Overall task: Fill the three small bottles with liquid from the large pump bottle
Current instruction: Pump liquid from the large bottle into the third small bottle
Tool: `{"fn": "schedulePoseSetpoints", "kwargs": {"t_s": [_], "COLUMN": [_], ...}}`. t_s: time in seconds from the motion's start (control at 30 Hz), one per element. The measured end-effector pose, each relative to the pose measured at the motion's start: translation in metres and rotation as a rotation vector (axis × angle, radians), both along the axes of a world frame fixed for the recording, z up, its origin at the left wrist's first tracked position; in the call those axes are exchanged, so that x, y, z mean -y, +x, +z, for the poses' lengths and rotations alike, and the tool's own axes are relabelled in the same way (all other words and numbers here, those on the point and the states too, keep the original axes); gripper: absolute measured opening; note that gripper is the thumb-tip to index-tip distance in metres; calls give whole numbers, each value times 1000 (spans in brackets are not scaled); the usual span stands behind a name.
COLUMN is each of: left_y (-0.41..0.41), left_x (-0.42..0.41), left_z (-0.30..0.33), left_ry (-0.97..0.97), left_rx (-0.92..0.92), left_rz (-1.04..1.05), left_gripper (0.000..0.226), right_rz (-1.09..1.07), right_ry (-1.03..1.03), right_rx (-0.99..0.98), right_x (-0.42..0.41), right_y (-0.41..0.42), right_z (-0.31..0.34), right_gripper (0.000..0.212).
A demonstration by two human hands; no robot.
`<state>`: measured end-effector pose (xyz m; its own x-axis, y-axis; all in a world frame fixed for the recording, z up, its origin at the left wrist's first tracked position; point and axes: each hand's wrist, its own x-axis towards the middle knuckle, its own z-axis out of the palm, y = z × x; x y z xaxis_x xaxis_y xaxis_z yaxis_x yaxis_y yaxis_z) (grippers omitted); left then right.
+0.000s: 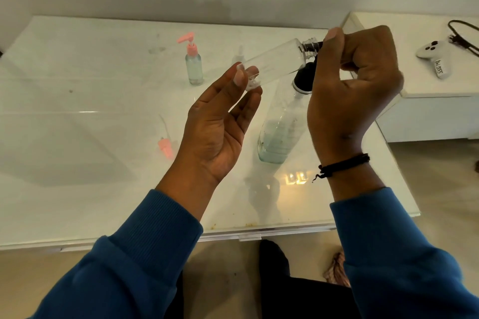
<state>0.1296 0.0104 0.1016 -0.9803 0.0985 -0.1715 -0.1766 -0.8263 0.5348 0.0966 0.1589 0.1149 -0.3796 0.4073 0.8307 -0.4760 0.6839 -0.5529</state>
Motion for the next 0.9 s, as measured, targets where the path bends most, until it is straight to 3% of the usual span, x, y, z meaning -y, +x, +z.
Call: {"fn": "schedulePoseSetpoints", "kwargs": {"t_s": [0.1,0.4,0.9], "left_y": [0,0,0], "left_x": [1,0,0], "left_z": [1,1,2], "left_ry": [1,4,-3], "left_rx": [8,11,6], "left_rz": [4,6,-1], "left_gripper": [16,32,30], "right_rz": [7,9,3], "right_ry": [-5,-26,-30], "right_rx": [11,-7,2], "right_x": [2,4,3], "right_y": [0,0,-2], "right_z": [-1,-2,5], "right_gripper": [35,33,35]}}
